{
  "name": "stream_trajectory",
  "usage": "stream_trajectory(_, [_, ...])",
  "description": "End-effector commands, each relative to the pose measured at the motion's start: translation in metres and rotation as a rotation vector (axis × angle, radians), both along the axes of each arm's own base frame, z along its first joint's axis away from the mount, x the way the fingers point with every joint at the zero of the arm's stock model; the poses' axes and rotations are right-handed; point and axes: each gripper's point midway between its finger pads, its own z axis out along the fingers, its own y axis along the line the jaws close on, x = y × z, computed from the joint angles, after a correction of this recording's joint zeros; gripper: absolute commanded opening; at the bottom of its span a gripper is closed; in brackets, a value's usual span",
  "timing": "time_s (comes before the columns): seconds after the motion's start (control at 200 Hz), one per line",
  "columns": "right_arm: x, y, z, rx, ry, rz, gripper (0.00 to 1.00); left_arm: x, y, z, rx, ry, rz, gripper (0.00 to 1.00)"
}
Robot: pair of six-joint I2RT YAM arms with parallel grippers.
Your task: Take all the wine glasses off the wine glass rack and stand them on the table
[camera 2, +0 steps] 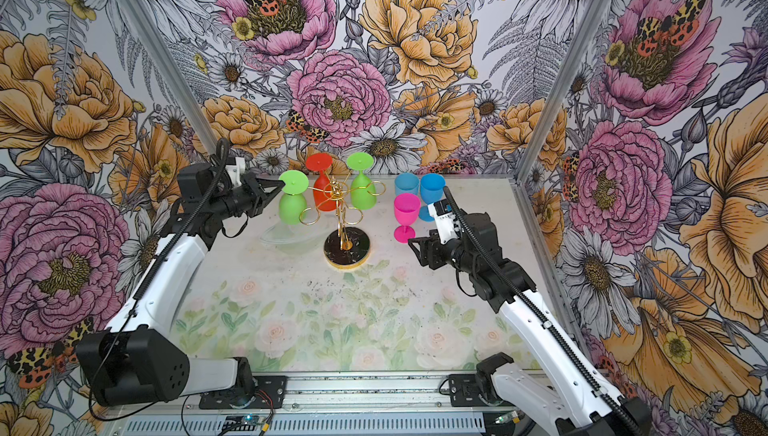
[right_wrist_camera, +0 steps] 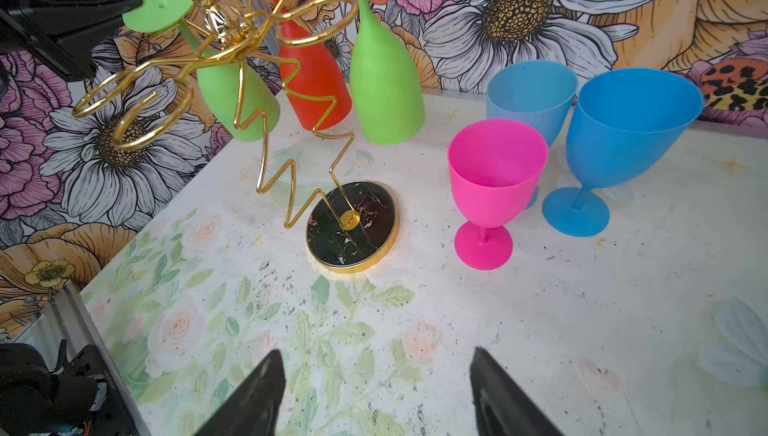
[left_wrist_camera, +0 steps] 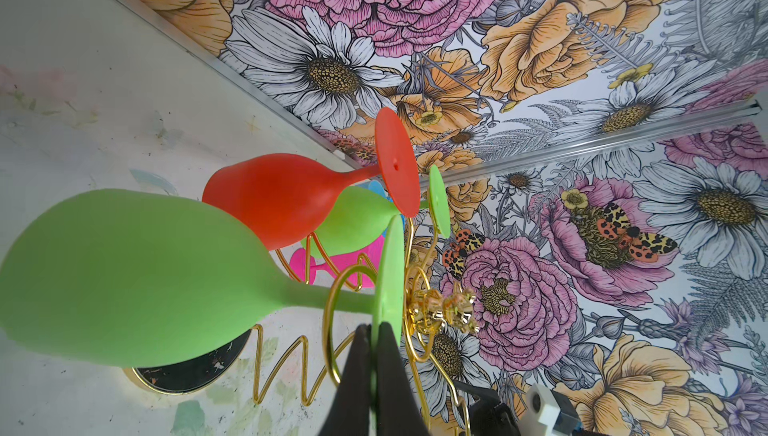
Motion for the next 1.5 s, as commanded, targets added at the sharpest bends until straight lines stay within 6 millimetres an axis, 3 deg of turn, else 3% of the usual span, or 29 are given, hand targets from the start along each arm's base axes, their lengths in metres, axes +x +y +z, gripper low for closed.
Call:
stream_trajectory(0.0, [-0.002,0.000,0.010,0.004,-0.048,0.001,0.71,-0.008,-0.005,0.021,-0.032,-0.057,-0.024,0.02])
stream_trajectory(0.295, [-0.002,-0.001,0.011,0.007,-0.050,0.001,0.71,-0.010,-0.009,0.028,-0.084,-0.045,-0.041,0.00])
stream_trajectory(1.496, [-0.005,-0.004,0.014,0.008,-0.063,-0.008,0.71,0.003,-0.036,0.020,-0.095,0.015,-0.147,0.00])
